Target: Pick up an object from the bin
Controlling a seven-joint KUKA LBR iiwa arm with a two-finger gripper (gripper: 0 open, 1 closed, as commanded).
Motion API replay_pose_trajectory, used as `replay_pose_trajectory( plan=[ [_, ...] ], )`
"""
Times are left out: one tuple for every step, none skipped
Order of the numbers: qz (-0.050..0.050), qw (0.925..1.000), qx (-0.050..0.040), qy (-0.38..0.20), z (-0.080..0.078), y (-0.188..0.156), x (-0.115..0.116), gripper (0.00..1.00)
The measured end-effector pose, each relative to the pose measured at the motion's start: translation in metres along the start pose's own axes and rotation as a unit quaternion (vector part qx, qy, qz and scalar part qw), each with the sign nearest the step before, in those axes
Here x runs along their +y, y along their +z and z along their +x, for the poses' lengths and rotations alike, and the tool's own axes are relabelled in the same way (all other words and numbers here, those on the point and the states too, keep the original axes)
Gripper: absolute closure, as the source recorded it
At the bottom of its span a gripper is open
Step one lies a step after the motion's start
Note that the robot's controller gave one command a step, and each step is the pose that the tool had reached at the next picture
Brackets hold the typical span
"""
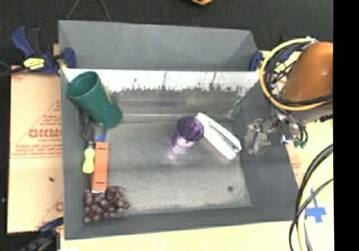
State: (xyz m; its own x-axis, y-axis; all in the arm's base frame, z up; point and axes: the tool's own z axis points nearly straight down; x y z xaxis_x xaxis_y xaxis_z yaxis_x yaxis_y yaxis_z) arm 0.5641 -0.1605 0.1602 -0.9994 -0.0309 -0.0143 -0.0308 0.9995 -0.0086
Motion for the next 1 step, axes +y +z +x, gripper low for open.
replay_pose_trajectory(
  plan=[
    [0.001,0.9996,-0.0035,-0.028,0.0015,0.0069,0.0001,1.0]
  ],
)
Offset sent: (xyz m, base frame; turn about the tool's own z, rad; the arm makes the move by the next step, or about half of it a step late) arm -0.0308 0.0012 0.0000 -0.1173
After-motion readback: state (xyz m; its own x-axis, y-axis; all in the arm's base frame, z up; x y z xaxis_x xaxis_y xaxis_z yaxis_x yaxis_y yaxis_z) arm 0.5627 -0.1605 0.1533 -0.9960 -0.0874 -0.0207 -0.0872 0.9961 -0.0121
